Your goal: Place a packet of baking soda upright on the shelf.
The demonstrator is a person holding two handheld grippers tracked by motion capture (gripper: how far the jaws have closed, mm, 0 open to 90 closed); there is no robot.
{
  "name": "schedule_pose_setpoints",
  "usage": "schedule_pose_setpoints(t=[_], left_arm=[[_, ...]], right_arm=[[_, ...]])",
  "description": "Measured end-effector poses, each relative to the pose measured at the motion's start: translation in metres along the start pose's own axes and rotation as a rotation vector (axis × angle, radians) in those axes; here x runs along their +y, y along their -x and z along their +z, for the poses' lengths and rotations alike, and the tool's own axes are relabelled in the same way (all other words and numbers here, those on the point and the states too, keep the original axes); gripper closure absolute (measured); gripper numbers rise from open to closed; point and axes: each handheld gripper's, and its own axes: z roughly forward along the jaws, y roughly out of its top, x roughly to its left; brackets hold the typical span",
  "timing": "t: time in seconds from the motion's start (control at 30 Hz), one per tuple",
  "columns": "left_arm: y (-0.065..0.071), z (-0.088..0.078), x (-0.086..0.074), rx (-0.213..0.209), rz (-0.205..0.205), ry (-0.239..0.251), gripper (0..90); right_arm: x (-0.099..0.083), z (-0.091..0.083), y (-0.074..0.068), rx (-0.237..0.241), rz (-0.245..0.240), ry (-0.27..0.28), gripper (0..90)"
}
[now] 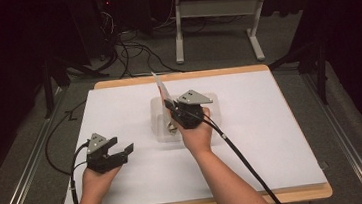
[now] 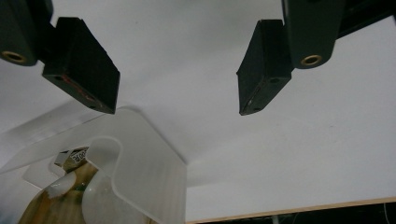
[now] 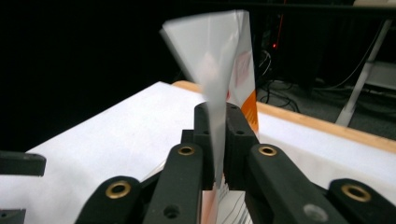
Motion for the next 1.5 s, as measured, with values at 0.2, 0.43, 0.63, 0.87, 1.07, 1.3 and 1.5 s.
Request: schedule_pose_setpoints(t=[0.2,0.43,0.63,0.87,1.07,1.3,1.5], left_arm=[[-0.001,0.000,0.000,-0.003,-0.007,-0.001,30.2],[-0.001,0.000,0.001,-0.002,-0.003,0.000,30.2],[0.000,-0.001,0.000,0.000,-0.007,0.002,30.2],[-0.001,-0.001,0.000,-0.001,-0.007,0.001,30.2],[-0.001,-0.001,0.000,-0.001,-0.006,0.001,30.2],[0.000,-0.002,0.000,0.000,-0.003,0.003,30.3],[0.000,-0.002,0.000,-0.001,-0.004,0.004,30.3]], right_arm=[[-0.009,-0.005,0.000,0.008,0.009,-0.038,83.7],[-0.016,-0.007,0.001,0.011,0.006,-0.052,90.0],[-0.022,-0.006,-0.006,0.018,-0.004,-0.047,90.0],[-0.026,-0.006,-0.008,0.013,0.028,-0.045,83.1],[-0.037,-0.004,-0.005,0.020,0.068,-0.095,74.7],[-0.044,-0.005,-0.002,0.039,0.063,-0.122,85.8],[-0.041,-0.002,-0.001,0.042,0.092,-0.109,90.0]])
